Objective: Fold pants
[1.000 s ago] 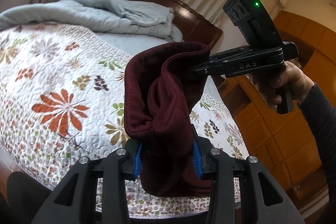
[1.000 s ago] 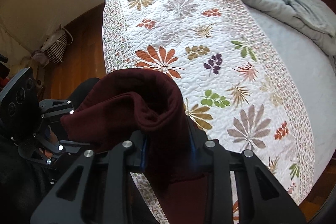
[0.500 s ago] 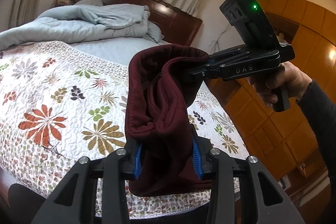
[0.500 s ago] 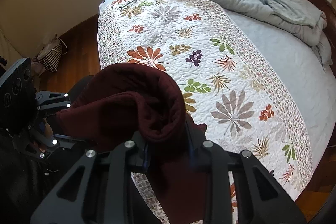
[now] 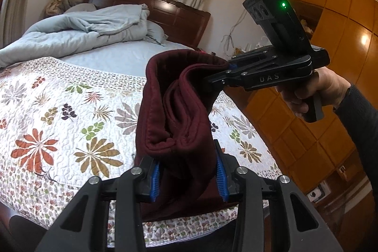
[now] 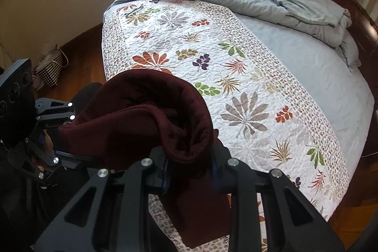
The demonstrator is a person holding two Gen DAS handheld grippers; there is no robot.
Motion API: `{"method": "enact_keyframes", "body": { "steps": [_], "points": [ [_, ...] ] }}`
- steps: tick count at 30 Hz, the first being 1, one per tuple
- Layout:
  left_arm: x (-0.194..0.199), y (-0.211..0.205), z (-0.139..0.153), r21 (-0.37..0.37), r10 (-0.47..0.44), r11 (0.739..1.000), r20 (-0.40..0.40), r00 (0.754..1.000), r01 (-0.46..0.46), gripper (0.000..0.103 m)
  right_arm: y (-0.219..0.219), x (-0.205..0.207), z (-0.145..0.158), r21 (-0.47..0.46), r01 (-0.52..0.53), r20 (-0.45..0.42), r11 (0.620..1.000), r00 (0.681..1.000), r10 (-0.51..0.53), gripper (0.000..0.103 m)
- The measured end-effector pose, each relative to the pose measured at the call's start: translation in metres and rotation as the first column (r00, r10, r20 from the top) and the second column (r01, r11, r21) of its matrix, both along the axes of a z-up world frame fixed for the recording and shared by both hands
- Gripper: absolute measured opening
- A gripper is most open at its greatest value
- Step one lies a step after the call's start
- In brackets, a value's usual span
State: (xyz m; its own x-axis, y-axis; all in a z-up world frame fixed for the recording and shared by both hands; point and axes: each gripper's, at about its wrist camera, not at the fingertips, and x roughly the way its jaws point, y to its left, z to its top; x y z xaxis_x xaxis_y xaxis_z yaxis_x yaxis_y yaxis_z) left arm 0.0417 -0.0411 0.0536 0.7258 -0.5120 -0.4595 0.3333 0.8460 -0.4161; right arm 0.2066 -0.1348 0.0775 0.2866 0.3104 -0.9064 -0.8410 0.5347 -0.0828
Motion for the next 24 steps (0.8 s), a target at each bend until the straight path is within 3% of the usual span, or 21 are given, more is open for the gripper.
{"method": "enact_keyframes", "body": {
  "steps": [24],
  "points": [
    [0.012, -0.082, -0.019, 0.068, -0.149, 0.986, -0.024, 0.989, 0.150, 0.038, -0.089, 0.000, -0.035, 0.011, 0.105, -0.022, 0.994, 0.994, -0.105, 0.022]
  ]
}}
